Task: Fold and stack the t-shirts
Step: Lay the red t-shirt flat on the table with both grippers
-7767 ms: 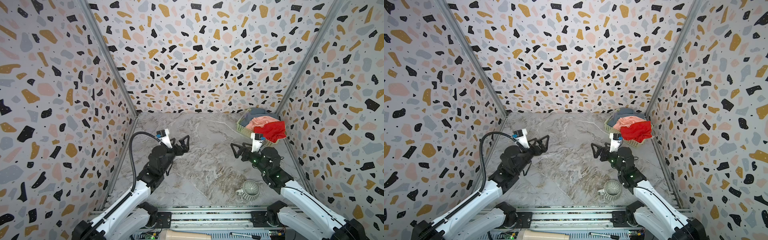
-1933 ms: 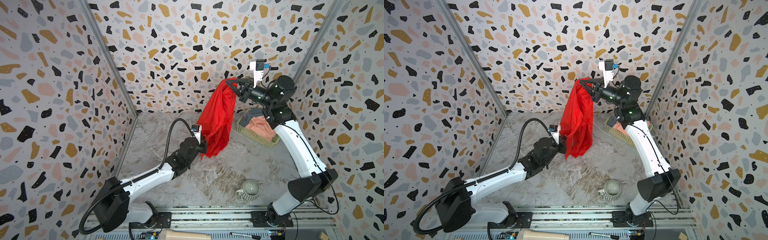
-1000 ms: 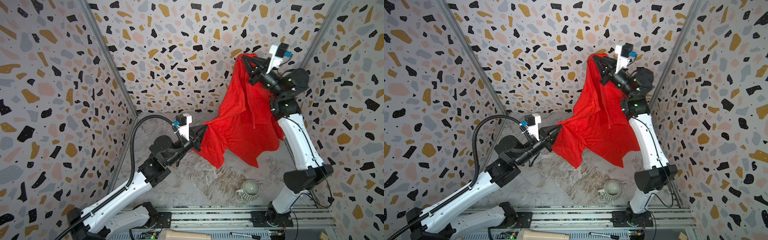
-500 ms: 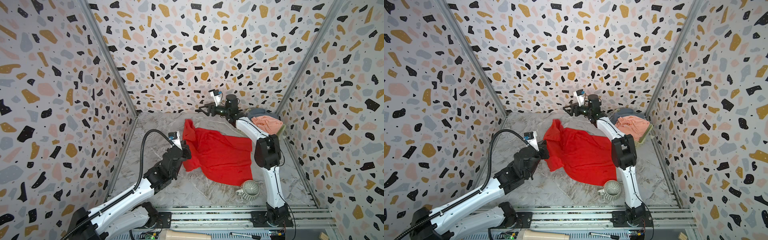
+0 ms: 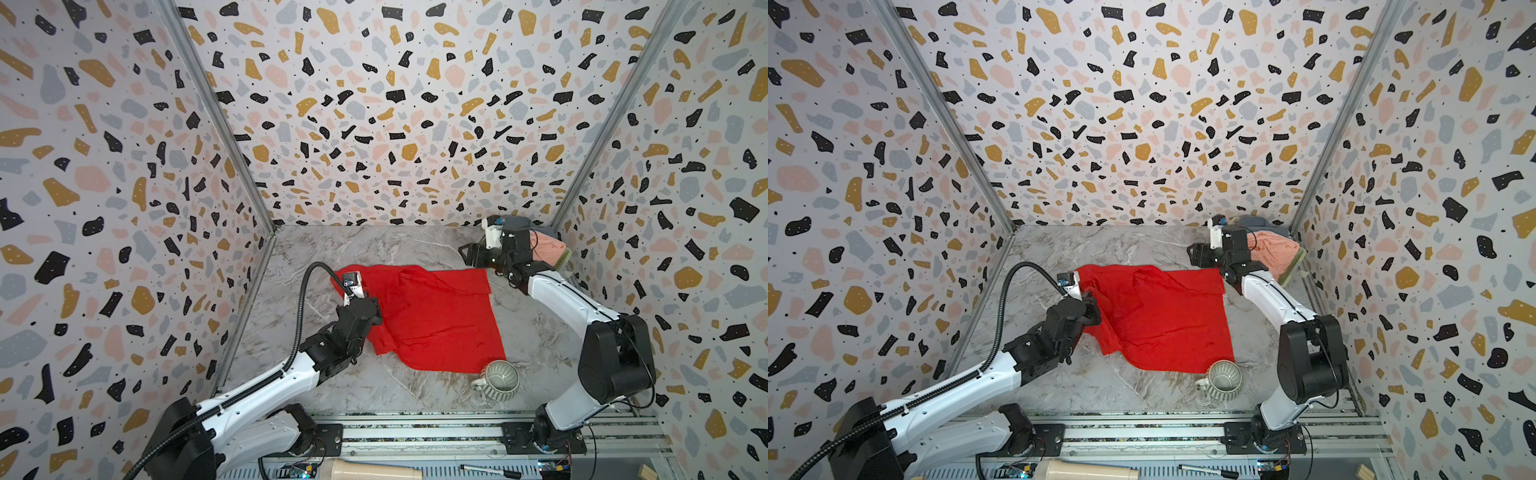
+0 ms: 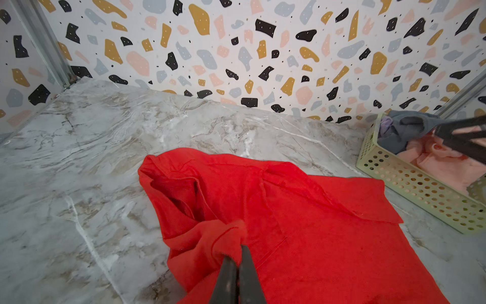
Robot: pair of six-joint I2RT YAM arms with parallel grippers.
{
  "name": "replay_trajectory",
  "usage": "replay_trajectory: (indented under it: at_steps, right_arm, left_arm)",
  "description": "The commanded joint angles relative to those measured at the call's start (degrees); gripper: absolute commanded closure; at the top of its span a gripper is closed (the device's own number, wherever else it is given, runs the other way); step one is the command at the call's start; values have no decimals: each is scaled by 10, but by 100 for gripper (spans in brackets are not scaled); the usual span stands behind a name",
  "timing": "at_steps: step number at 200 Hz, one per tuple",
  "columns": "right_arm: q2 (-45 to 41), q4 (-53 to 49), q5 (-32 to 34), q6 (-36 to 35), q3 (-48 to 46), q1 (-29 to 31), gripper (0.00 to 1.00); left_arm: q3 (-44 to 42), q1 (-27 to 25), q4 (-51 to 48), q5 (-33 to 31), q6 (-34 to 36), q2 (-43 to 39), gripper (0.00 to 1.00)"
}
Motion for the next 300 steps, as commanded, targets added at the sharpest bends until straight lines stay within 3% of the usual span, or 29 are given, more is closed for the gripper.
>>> replay_trajectory:
  at_steps: [1,31,95,137,168,200,230,262,300]
  right_arm:
    - [28,-6,18,7,-56,-2,25]
    - [74,51,-20,12,-77,5,32]
    - [221,85,-42,43,17,47,44]
    - [313,123,-57,72,114,52,49]
    - [334,137,-85,57,177,54,49]
    - [239,128,-54,20,136,63,39]
    - [80,122,13,55,-12,85,22]
    - [-74,129,40,114,-174,133,19]
    - [-181,145,77,191,-314,161,20]
  left_arm:
    - [-16,4,10,0,-19,5,100]
    - [-36,24,-31,-12,-62,3,100]
    - [-75,99,4,42,-84,8,100]
    - [-81,169,63,83,-70,71,100]
    - [-55,230,98,114,-46,138,100]
    - [-13,253,97,170,-32,189,100]
    - [-18,253,99,202,-35,179,100]
    - [-34,253,81,210,-32,140,100]
    - [-61,252,58,224,-25,90,100]
